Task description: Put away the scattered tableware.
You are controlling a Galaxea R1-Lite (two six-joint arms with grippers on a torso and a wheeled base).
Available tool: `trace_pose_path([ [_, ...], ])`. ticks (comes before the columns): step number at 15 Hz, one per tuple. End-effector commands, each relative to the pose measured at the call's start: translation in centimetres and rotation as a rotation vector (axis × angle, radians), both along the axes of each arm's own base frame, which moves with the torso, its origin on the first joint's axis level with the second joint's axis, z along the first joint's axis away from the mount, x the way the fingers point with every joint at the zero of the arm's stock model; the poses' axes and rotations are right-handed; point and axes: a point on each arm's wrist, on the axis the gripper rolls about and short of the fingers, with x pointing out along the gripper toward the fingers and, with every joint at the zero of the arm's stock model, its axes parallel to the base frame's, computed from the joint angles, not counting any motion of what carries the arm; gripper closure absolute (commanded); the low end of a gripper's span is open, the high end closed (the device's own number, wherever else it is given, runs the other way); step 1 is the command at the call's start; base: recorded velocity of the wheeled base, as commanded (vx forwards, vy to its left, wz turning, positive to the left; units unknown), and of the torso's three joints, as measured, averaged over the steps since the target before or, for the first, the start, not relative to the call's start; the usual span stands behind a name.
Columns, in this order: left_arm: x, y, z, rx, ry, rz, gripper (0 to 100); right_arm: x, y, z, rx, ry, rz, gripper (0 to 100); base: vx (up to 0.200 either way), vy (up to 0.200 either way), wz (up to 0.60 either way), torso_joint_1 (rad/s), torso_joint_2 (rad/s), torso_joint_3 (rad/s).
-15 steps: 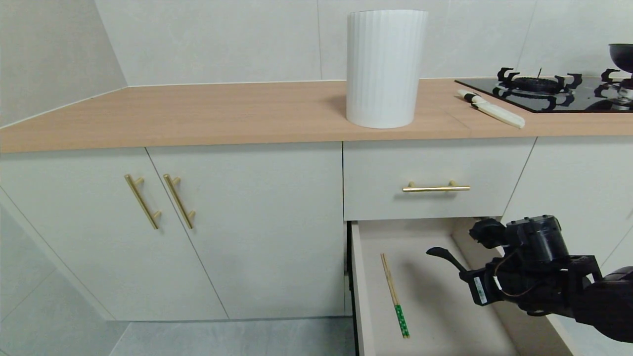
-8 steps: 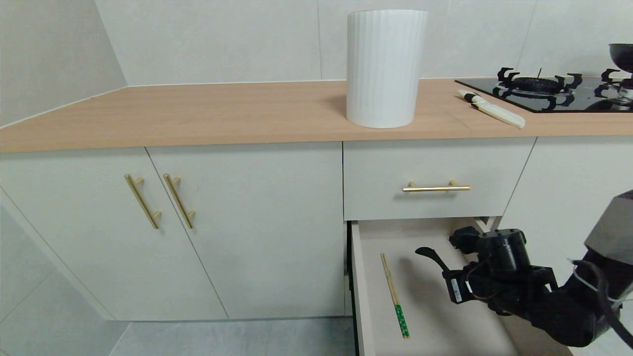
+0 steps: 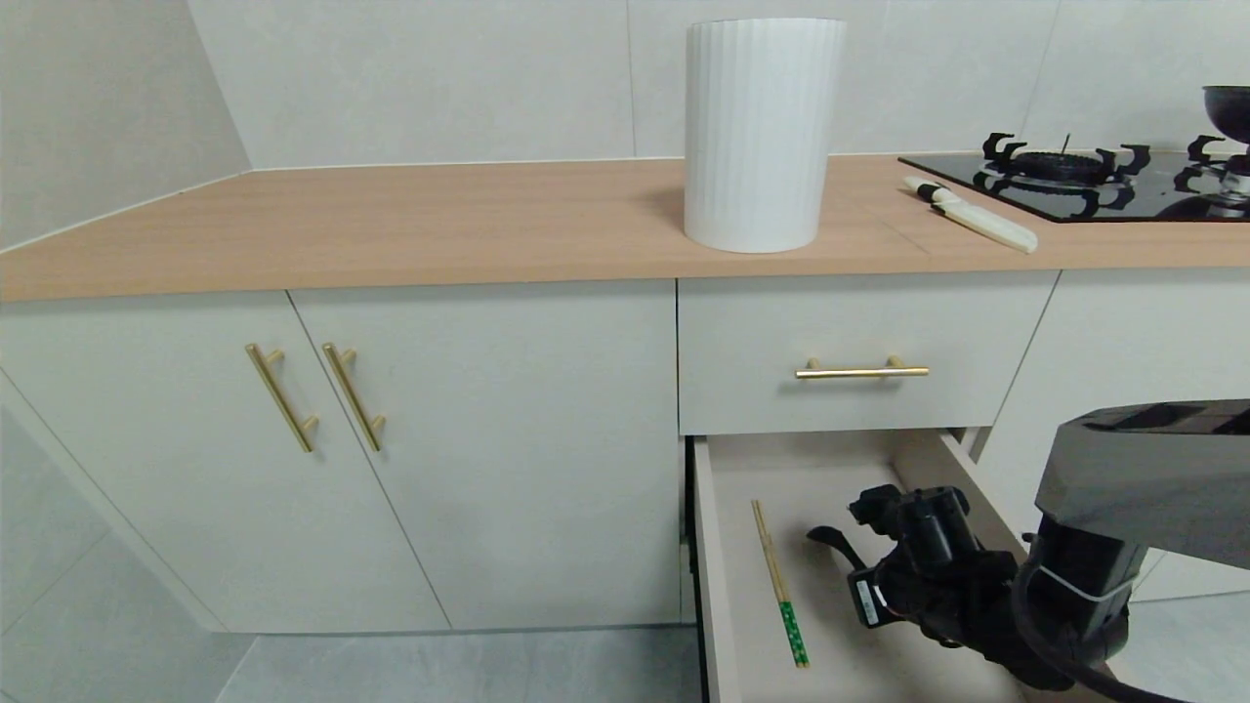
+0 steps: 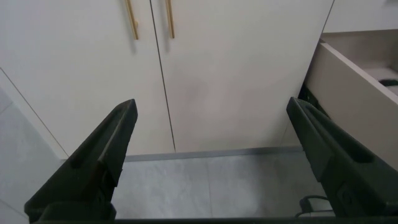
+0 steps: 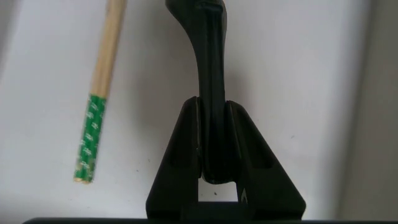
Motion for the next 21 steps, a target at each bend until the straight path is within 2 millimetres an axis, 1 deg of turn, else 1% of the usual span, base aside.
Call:
trace_pose_path([
  [1,0.00,0.00,0.01,0.000,0.000,0.001,0,0.01,0.06,-0.95,-0.010,0.023,0.001,100,0.000,0.000,0.00,0.000,0.00,0.000],
  [9,0.00,0.00,0.01,0.000,0.000,0.001,0,0.05,0.08,-0.93,-0.009,0.022,0.001,100,0.000,0.000,0.00,0.000,0.00,0.000],
  [10,0.00,0.00,0.01,0.000,0.000,0.001,0,0.04,0.08,-0.98,-0.010,0.023,0.001,0,0.000,0.000,0.00,0.000,0.00,0.000],
  [18,0.00,0.00,0.01,0.000,0.000,0.001,0,0.01,0.06,-0.95,-0.009,0.024,0.000,0,0.000,0.000,0.00,0.000,0.00,0.000],
  [21,0.00,0.00,0.01,0.000,0.000,-0.001,0,-0.04,-0.01,-0.22,0.001,0.007,-0.003,0,0.000,0.000,0.00,0.000,0.00,0.000],
])
